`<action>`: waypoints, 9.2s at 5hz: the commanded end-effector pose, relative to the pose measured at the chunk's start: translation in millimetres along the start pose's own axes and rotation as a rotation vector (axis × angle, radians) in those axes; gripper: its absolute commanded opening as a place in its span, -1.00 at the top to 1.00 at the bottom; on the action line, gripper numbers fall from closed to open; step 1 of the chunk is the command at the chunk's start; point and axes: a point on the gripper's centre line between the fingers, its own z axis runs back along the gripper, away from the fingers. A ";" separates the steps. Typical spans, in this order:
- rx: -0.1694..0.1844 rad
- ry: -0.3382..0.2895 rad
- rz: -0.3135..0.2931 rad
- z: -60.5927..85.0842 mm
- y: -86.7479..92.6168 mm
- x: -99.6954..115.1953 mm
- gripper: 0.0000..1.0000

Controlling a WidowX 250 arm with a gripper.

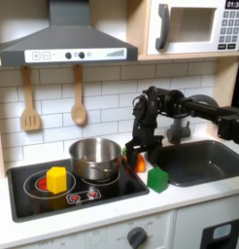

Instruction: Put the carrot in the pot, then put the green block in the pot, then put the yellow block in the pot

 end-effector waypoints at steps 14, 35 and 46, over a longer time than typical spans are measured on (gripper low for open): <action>-0.065 0.032 0.013 -9.8 -5.5 16.8 -1.00; -0.071 0.043 -0.131 10.7 14.8 18.9 -1.00; -0.079 0.052 -0.232 -15.0 -11.2 41.0 -1.00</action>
